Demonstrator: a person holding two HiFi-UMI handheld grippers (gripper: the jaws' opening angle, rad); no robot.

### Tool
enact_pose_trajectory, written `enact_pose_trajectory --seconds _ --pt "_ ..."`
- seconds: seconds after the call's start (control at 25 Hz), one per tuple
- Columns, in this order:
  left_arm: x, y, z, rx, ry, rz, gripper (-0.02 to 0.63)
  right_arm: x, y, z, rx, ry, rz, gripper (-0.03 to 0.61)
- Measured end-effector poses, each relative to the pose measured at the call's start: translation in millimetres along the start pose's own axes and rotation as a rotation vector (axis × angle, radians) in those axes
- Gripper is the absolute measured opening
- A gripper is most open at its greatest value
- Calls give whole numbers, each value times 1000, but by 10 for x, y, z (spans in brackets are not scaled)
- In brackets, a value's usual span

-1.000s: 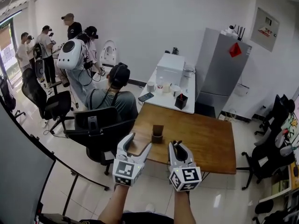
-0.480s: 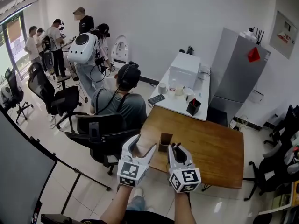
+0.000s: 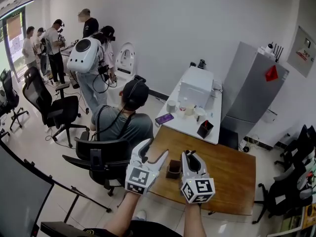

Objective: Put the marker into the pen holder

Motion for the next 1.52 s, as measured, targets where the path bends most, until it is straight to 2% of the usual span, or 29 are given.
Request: enact_pose_trajectory --seconds 0.28,0.48,0.64,0.88,1.04,1.32,1.52 --pt "-183 -230 320 -63 -25 -54 282 -173 46 476 -18 -49 -20 51" --pt "-611 -198 594 -95 -105 -84 282 -446 245 568 -35 -98 -15 51" --pt "-936 -158 768 -91 -176 -113 282 -856 439 622 -45 -151 10 51" --pt "-1494 -38 907 -91 -299 -146 282 -1793 560 631 -28 -278 67 51" --pt "-1862 45 958 -95 -367 -164 282 -2286 613 638 -38 -306 72 51" --pt "-2243 88 953 -108 -423 -198 282 -2818 668 688 -73 -342 108 52" --pt "-2464 129 922 -122 -463 -194 281 -3087 715 690 -104 -371 85 52"
Point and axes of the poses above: the fingertips, and each gripper's own axes: z forward along the fingers, y to its right, x out of its top, the point moved 3 cm from there along -z, backward along the fingers, and after that the axes turned 4 degrees about -z, right-handed, at the moved point
